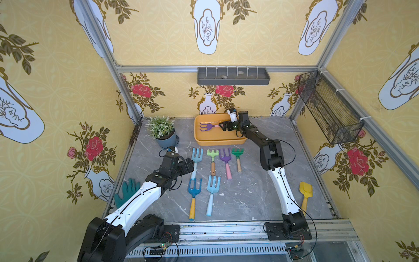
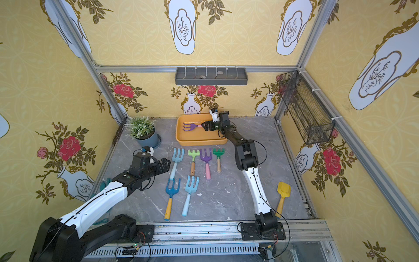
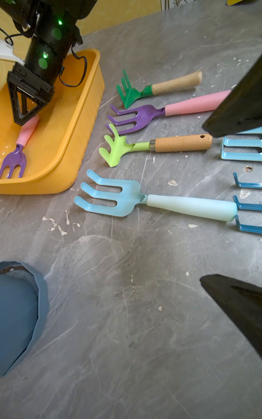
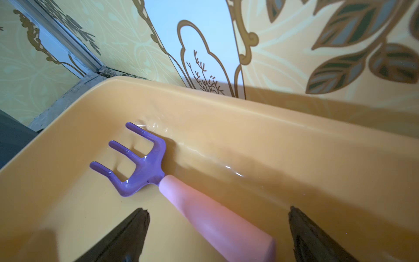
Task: Take the hand rake out of the storage box
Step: Pick up the rake from the storage box.
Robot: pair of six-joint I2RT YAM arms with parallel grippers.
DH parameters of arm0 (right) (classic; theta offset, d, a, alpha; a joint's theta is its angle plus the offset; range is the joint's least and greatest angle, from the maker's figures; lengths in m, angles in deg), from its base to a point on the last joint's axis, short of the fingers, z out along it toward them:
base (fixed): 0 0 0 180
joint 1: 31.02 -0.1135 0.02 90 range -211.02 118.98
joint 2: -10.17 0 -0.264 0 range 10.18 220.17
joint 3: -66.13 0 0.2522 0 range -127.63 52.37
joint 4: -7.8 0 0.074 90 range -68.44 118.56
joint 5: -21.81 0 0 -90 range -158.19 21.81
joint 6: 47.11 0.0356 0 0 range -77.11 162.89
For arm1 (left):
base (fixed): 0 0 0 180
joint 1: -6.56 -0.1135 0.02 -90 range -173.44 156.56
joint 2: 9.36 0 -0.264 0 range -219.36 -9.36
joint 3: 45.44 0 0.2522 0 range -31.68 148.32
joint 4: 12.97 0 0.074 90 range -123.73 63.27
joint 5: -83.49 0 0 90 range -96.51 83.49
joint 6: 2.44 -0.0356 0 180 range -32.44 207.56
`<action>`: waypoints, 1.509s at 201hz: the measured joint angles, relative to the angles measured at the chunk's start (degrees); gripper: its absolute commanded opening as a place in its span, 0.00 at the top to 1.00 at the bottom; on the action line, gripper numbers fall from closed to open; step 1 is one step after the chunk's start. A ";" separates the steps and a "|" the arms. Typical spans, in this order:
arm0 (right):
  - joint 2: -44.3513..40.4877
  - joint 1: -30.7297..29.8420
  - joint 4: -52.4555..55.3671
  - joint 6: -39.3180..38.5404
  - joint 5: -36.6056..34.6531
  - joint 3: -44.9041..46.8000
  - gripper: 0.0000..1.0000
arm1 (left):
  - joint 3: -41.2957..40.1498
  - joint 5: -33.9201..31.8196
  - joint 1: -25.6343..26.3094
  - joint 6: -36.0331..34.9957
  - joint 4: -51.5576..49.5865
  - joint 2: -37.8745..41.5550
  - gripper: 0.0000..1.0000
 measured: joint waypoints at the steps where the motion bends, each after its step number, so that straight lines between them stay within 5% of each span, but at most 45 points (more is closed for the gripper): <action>1: 0.00 -0.02 -0.02 0.00 0.11 0.00 0.01 | 0.00 0.00 0.00 0.00 0.00 0.00 0.00; 51: -3.08 -0.24 0.17 0.02 5.27 6.51 0.12 | -0.24 -0.20 -0.17 -0.17 -0.04 0.83 0.00; 99: -15.28 -0.50 3.06 -0.39 8.26 18.16 0.46 | -0.66 -0.24 -1.11 -0.20 -0.02 1.22 0.00; 126: -16.76 -1.70 3.67 -3.37 5.90 19.06 0.44 | -0.74 -0.22 -1.11 -0.20 -0.02 1.29 0.00; 156: -11.06 -2.67 6.93 -7.58 2.45 10.73 0.16 | -0.87 -0.22 -1.14 -0.20 -0.04 1.79 0.00; 210: -1.22 -2.62 14.45 -15.87 0.52 -3.63 0.17 | -1.03 -0.20 -1.22 -0.20 -0.09 2.03 0.00; 246: -1.20 -5.49 17.86 -26.01 -3.58 -2.47 0.40 | -1.03 -0.24 -1.22 -0.20 -0.09 1.99 0.00; 303: -5.01 -5.86 17.75 -30.88 -5.81 3.30 0.71 | -1.03 -0.24 -1.27 -0.24 -0.09 1.29 0.00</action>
